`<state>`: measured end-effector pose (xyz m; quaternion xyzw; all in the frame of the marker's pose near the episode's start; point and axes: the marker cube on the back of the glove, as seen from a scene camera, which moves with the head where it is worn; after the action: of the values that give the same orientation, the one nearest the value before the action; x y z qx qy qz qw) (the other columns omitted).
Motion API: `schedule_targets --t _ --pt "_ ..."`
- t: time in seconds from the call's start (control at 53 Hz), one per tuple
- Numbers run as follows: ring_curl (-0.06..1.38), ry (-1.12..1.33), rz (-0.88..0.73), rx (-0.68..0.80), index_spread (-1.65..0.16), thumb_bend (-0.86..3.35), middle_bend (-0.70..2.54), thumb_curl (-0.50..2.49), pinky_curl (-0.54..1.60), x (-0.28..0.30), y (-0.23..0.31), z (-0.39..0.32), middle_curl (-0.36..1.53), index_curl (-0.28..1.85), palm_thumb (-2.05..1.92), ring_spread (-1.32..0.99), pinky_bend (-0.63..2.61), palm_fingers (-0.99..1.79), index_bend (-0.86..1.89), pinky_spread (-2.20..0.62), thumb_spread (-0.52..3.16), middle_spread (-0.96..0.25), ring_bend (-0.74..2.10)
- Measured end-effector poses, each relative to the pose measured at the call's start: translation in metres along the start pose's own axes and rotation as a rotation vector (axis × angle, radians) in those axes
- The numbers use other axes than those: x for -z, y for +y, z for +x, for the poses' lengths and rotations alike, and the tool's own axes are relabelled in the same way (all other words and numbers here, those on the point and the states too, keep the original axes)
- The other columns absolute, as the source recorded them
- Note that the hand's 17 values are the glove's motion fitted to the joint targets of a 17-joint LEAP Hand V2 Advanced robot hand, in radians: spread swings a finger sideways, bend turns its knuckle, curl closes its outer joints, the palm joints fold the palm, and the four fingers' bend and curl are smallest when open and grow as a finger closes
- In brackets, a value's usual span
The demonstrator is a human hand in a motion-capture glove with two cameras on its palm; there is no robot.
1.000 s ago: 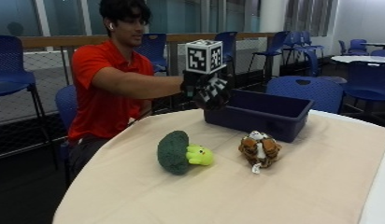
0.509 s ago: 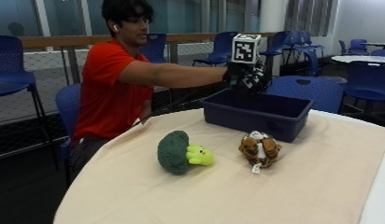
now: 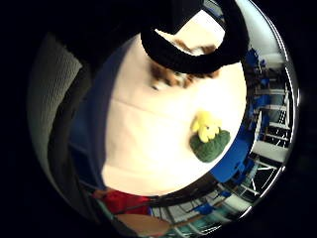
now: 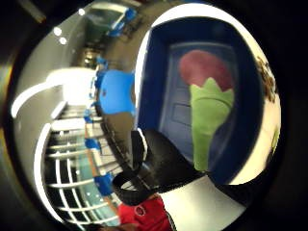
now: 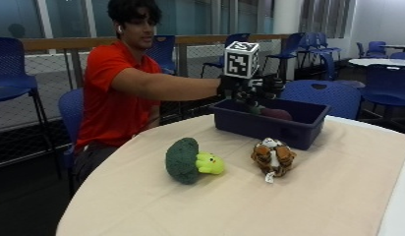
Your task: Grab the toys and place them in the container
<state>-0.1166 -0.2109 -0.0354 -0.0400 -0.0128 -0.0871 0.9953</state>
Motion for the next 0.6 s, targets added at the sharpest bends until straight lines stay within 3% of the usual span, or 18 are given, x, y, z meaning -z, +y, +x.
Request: schedule_targets --t 0.264,0.472,0.604 --pt "0.25 0.073 0.004 -0.209 -0.32 -0.07 0.10 0.37 0.37 0.003 0.049 0.140 0.30 0.24 -0.08 0.05 1.06 -0.32 0.09 0.10 1.06 -0.07 0.13" --pt "0.21 0.249 -0.020 -0.346 -0.32 -0.10 0.10 0.30 0.38 -0.012 0.085 0.217 0.26 0.21 -0.12 0.08 1.14 -0.31 0.11 0.14 0.99 -0.06 0.12" --pt "0.19 0.226 -0.046 -0.392 -0.33 -0.10 0.11 0.26 0.39 -0.021 0.097 0.247 0.24 0.20 -0.13 0.08 1.19 -0.31 0.11 0.16 0.96 -0.06 0.12"
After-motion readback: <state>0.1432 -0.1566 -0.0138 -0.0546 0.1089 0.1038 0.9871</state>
